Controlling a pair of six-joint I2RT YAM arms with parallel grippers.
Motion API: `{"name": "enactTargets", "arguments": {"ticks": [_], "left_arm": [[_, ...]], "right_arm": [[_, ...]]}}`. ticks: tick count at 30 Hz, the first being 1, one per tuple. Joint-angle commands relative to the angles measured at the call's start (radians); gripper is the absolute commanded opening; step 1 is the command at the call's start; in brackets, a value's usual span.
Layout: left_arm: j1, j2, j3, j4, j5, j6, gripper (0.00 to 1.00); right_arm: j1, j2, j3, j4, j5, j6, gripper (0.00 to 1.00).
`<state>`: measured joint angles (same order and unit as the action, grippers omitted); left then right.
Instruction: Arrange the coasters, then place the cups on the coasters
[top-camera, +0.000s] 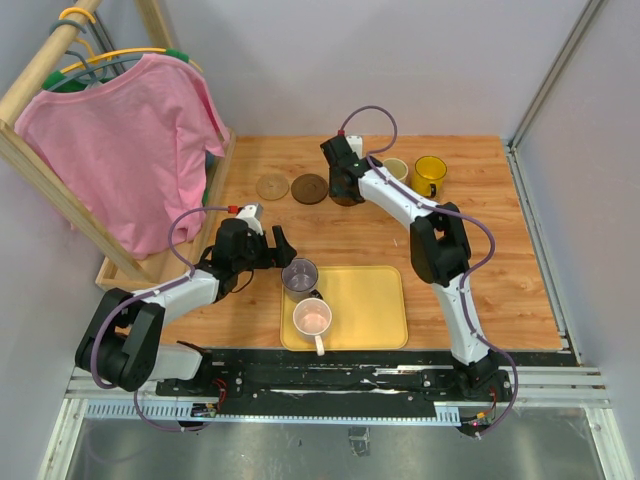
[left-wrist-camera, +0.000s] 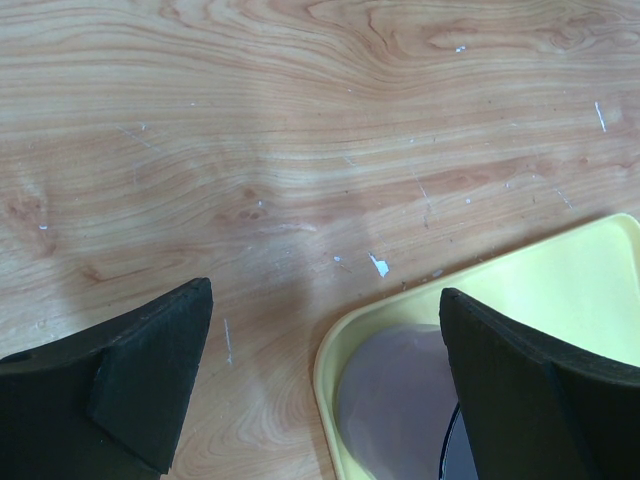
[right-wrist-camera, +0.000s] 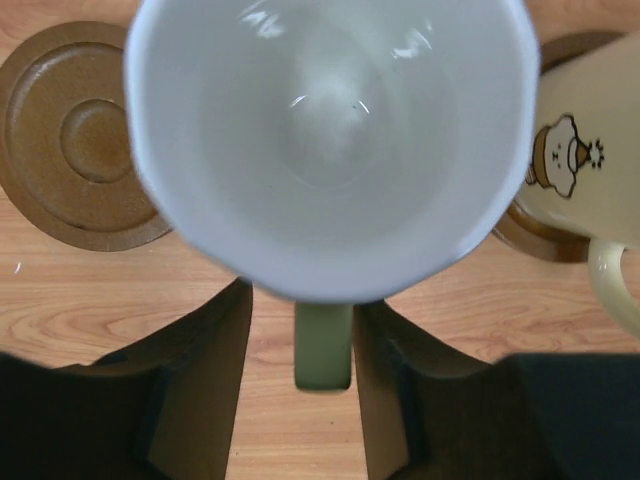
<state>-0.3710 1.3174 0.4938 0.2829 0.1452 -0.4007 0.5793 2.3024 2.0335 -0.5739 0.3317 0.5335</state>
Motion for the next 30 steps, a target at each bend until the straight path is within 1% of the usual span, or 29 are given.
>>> {"name": "enactTargets", "arguments": {"ticks": [1,3,5,8,11,18,20,24,28,30], "left_arm": [[-0.006,0.007,0.005,0.017,0.019,0.007,1.0],[-0.007,0.005,0.003,0.017,0.019,0.006,1.0],[-0.006,0.003,0.003,0.016,0.019,0.006,1.0],[-0.006,-0.002,0.003,0.015,0.02,0.005,1.0],[-0.007,-0.012,0.003,0.011,0.02,0.006,1.0],[-0.006,-0.073,-0.003,-0.01,0.017,0.015,1.0],[-0.006,-0.102,-0.01,-0.017,0.017,0.015,1.0],[-0.006,-0.173,-0.024,-0.053,0.029,0.014,1.0],[-0.01,-0.273,-0.051,-0.104,0.054,-0.01,1.0],[-0.022,-0.316,-0.064,-0.14,0.055,-0.029,1.0]], "right_arm": [[-0.01,-0.044,-0.021,0.067,-0.022,0.009,0.49],[-0.01,-0.056,-0.037,0.072,-0.024,0.008,0.52],[-0.009,-0.073,-0.053,0.08,-0.03,0.007,0.58],[-0.006,-0.105,-0.09,0.1,-0.029,0.003,0.61],[0.0,-0.135,-0.127,0.111,-0.017,-0.001,0.67],[0.023,-0.23,-0.217,0.121,0.01,-0.012,0.8],[0.038,-0.278,-0.249,0.122,0.031,-0.017,0.85],[0.062,-0.402,-0.352,0.144,0.063,-0.024,0.89],[0.073,-0.565,-0.522,0.218,0.069,-0.029,0.9],[0.073,-0.663,-0.625,0.281,0.058,-0.031,0.91]]}}
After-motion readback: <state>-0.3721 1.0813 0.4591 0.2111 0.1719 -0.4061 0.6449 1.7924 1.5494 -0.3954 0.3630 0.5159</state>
